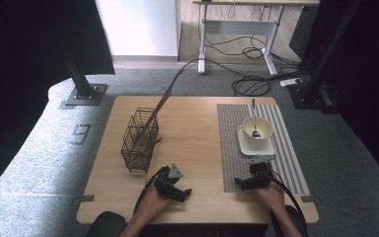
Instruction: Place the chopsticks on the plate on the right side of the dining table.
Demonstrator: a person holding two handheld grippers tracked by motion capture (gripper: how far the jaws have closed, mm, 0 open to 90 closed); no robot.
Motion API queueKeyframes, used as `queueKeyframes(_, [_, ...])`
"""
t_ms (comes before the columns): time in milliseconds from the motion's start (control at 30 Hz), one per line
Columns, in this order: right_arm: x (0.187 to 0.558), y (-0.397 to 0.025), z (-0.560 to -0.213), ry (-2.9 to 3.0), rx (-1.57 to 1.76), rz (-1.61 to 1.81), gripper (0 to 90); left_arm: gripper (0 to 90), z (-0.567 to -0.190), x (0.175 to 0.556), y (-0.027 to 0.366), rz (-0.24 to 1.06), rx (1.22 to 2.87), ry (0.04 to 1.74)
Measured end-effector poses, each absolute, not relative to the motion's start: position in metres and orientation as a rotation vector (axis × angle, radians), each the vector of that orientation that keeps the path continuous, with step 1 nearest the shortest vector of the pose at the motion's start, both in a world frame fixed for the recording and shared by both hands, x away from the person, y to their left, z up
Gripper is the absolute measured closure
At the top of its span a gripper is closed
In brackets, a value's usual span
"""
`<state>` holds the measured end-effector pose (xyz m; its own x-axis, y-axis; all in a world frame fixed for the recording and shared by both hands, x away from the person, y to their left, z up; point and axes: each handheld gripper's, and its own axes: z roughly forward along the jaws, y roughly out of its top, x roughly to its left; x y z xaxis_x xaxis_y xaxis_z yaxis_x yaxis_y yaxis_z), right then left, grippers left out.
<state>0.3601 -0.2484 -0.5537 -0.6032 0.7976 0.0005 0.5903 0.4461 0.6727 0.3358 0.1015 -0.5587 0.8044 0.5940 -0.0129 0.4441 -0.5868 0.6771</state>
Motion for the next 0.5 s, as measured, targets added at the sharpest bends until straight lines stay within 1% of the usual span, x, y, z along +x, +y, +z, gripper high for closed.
queueKeyframes(100, [0.36, -0.247, -0.549, 2.385, 1.18, 0.956, 0.0, 1.9, -0.559, 0.337, 0.101, 0.292, 2.297, 0.798])
queueKeyframes(133, [0.36, -0.247, -0.547, 2.387, 1.175, 0.967, 0.0, 1.2, -0.559, 0.337, 0.101, 0.288, 2.297, 0.801])
queueKeyframes(333, [0.36, -0.242, -0.537, 2.419, 1.139, 0.992, 0.0, 1.4, -0.559, 0.337, 0.101, 0.291, 2.297, 0.798])
queueKeyframes(500, [0.362, -0.234, -0.528, 2.443, 1.115, 1.036, 0.0, 5.3, -0.559, 0.335, 0.102, 0.285, 2.292, 0.78])
